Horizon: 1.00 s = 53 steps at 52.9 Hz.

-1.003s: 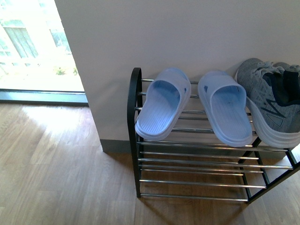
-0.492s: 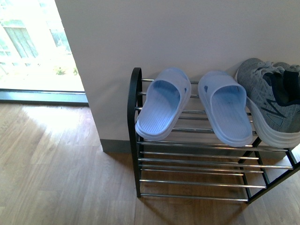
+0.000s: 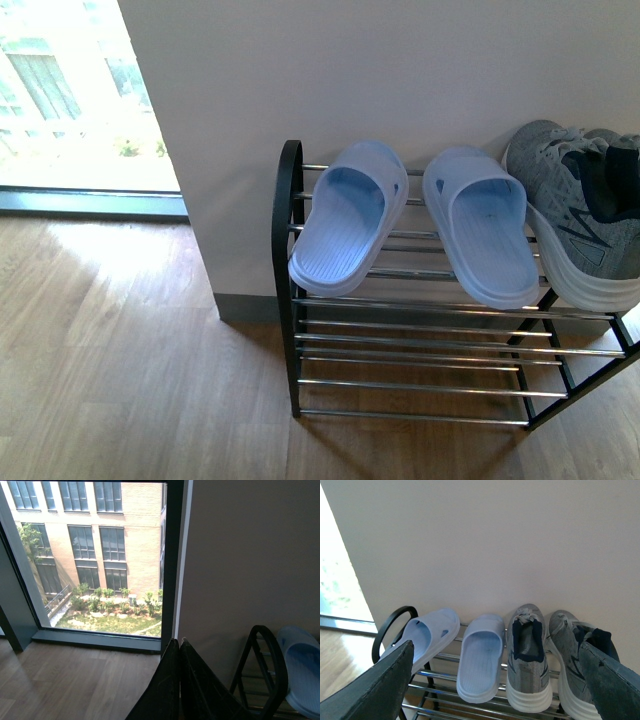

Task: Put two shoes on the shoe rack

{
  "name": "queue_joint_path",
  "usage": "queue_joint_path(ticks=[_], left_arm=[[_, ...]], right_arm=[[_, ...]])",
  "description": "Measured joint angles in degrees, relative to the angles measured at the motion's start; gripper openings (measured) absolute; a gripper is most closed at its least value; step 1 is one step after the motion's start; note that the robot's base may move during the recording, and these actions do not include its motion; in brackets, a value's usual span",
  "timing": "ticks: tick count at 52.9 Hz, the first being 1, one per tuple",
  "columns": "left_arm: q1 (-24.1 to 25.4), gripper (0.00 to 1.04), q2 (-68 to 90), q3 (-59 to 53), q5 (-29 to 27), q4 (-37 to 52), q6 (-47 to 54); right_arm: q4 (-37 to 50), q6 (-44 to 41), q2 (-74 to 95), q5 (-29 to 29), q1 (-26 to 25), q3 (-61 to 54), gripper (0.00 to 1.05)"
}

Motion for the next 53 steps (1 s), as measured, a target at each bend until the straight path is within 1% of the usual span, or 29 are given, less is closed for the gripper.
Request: queue_joint_path(ticks=[25, 28, 29, 31, 44, 45, 49, 53], left_arm=[[0.0, 0.01, -7.7, 0.0, 0.0, -7.7, 0.0], [0.0, 0.01, -11.2, 0.0, 0.0, -12.6, 0.0], [0.0, 0.01, -13.6, 0.0, 0.0, -15.6, 0.0], [0.0, 0.01, -15.6, 0.0, 0.0, -17.2, 0.0], [0.0, 0.02, -16.7, 0.0, 0.0, -17.7, 0.0], [0.0, 0.04, -16.7, 0.0, 0.0, -17.7, 0.0], [0.0, 0.20, -16.7, 0.0, 0.0, -17.7, 0.0], [0.0, 0.38, -16.7, 0.0, 0.0, -17.7, 0.0]], right_arm=[[0.0, 0.0, 0.0, 0.0, 0.0, 0.0, 0.95], [0.0, 0.0, 0.0, 0.0, 0.0, 0.0, 0.95], [0.0, 0.0, 0.0, 0.0, 0.0, 0.0, 0.95], [0.0, 0.0, 0.0, 0.0, 0.0, 0.0, 0.95], [0.0, 0.0, 0.0, 0.0, 0.0, 0.0, 0.95], [0.0, 0.0, 0.0, 0.0, 0.0, 0.0, 0.95], [0.0, 0.0, 0.0, 0.0, 0.0, 0.0, 0.95], [0.0, 0.0, 0.0, 0.0, 0.0, 0.0, 0.95]])
